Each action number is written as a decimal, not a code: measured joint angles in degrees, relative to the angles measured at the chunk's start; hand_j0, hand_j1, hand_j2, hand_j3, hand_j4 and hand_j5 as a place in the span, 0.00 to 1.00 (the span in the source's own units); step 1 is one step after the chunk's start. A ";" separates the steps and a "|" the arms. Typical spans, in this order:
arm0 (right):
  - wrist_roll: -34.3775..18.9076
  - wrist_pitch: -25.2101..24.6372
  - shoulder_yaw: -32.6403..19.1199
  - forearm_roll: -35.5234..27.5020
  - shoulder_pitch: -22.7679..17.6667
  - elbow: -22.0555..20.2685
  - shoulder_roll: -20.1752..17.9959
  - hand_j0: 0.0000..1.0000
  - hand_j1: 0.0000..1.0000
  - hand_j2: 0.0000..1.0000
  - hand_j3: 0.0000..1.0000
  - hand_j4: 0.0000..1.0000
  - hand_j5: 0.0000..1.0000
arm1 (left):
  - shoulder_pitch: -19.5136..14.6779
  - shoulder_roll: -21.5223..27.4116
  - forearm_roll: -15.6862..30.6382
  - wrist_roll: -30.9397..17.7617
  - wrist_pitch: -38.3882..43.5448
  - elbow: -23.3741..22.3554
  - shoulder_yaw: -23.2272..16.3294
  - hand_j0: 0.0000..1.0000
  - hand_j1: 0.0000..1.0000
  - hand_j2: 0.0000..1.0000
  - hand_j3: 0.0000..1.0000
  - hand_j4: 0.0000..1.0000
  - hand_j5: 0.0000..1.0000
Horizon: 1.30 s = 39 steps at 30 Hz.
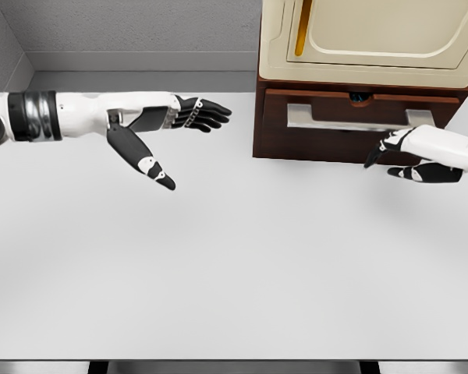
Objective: Put the switch into the drawer with left arm, and close the drawer with right arm
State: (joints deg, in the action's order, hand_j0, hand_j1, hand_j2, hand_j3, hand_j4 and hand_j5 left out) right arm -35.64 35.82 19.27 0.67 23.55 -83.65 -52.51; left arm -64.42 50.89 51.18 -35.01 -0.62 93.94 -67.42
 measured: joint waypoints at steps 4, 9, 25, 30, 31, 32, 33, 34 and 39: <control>-0.04 -0.14 0.53 0.17 1.41 0.93 0.12 0.59 0.59 0.59 0.59 0.59 0.59 | 0.00 -0.08 -0.29 0.00 0.00 -0.26 0.01 1.00 1.00 1.00 1.00 1.00 1.00; 0.50 -0.55 1.24 -0.52 1.41 1.39 0.38 0.59 0.59 0.59 0.59 0.59 0.59 | 0.00 -0.10 -0.40 0.01 0.00 -0.36 0.01 1.00 1.00 1.00 1.00 1.00 1.00; 0.62 -0.65 1.90 1.81 -4.92 -16.54 -1.33 1.00 1.00 1.00 1.00 1.00 1.00 | 0.00 -0.03 -0.50 0.01 0.17 -0.71 0.01 1.00 1.00 1.00 1.00 1.00 1.00; 0.62 -0.65 2.14 1.99 -5.27 -16.89 -1.38 1.00 1.00 1.00 1.00 1.00 1.00 | 0.35 -0.27 -3.23 0.01 0.08 -0.94 -0.01 1.00 1.00 1.00 1.00 1.00 1.00; 0.62 -0.65 2.20 2.01 -5.36 -16.91 -1.38 1.00 1.00 1.00 1.00 1.00 1.00 | 0.35 -0.74 -7.92 0.00 -0.09 -0.97 -0.02 1.00 1.00 1.00 1.00 1.00 1.00; 0.62 -0.65 2.27 2.04 -5.36 -16.92 -1.39 1.00 1.00 1.00 1.00 1.00 1.00 | 0.26 -1.11 -13.16 0.00 -0.55 -1.00 -0.02 1.00 1.00 1.00 1.00 1.00 1.00; 0.62 -0.65 2.32 2.06 -5.45 -16.91 -1.39 1.00 1.00 1.00 1.00 1.00 1.00 | 0.35 -1.36 -17.78 0.00 -1.21 -1.08 -0.01 1.00 1.00 1.00 1.00 1.00 1.00; 0.62 -0.65 2.36 2.08 -5.62 -16.90 -1.39 1.00 1.00 1.00 1.00 1.00 1.00 | 0.35 -1.53 -21.91 0.00 -1.93 -1.13 -0.03 1.00 1.00 1.00 1.00 1.00 1.00; 0.62 -0.65 2.43 2.12 -6.33 -16.76 -1.41 1.00 1.00 1.00 1.00 1.00 1.00 | 0.35 -1.72 -35.14 0.00 -4.35 -1.40 -0.05 1.00 1.00 1.00 1.00 1.00 1.00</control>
State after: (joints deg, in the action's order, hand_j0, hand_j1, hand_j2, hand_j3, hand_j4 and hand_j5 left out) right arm -35.03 35.17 21.70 2.79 17.23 -100.41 -53.92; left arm -64.07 49.16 16.04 -35.01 -4.97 92.55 -67.46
